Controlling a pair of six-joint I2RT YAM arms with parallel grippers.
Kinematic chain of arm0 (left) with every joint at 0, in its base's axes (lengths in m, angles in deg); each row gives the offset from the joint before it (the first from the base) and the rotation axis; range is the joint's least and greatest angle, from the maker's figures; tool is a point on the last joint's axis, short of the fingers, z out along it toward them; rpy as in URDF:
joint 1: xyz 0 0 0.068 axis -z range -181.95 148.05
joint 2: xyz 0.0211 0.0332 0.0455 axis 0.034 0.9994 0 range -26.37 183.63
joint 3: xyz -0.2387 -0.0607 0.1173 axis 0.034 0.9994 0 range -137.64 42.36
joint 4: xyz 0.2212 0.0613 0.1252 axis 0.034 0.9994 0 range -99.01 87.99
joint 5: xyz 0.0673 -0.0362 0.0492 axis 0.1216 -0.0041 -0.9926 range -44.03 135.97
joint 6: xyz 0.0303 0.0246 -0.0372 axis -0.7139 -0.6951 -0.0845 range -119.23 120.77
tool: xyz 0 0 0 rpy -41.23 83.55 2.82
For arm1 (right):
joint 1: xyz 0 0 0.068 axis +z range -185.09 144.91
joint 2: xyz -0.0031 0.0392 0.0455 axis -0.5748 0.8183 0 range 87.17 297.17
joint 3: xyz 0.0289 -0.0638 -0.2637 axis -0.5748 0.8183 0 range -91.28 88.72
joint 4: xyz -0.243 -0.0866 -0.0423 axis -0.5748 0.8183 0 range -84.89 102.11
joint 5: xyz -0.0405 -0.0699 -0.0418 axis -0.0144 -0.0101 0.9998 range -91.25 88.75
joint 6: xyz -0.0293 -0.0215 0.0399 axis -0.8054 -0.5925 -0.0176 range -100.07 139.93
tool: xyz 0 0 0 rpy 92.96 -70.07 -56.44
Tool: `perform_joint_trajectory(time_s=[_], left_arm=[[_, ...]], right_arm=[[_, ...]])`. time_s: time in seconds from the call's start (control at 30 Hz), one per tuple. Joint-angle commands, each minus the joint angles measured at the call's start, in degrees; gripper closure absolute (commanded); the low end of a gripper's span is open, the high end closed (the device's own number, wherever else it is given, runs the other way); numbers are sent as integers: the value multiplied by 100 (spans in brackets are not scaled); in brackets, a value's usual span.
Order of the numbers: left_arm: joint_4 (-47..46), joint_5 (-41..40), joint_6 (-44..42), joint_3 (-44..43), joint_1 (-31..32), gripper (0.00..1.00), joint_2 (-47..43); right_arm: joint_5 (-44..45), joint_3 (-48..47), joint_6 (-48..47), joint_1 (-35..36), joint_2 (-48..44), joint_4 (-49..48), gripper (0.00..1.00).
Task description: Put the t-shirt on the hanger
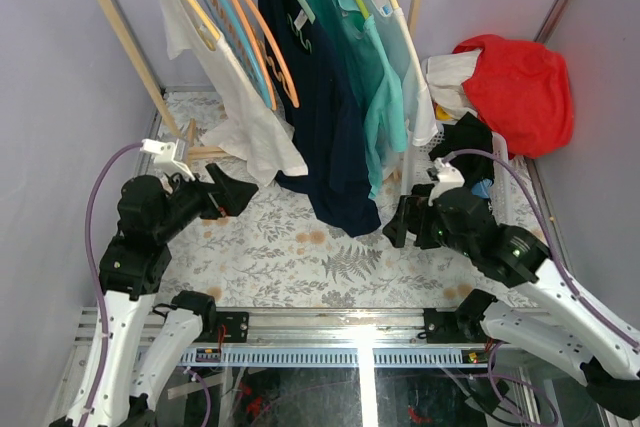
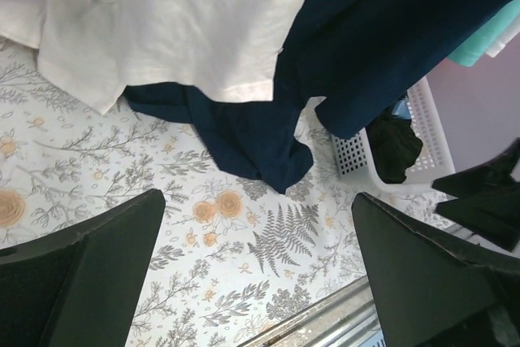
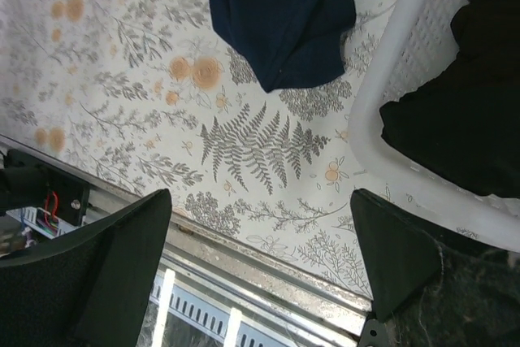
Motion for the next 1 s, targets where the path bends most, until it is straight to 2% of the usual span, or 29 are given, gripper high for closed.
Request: perform_joint_trajectory(time_s=[0.0,0.23,0.97], left_arm=[[-458,-363,166,537,33,0,-447],[-684,-459,317,1263,32,0,-725],[-758,-301,261,1403,28,0,-789]], right_arm=[[476,74,-62,-29,-522,-348,1],[874,265,-87,-30,-1025,-472,1],[819,413,56,-30,-1258,-583,1]])
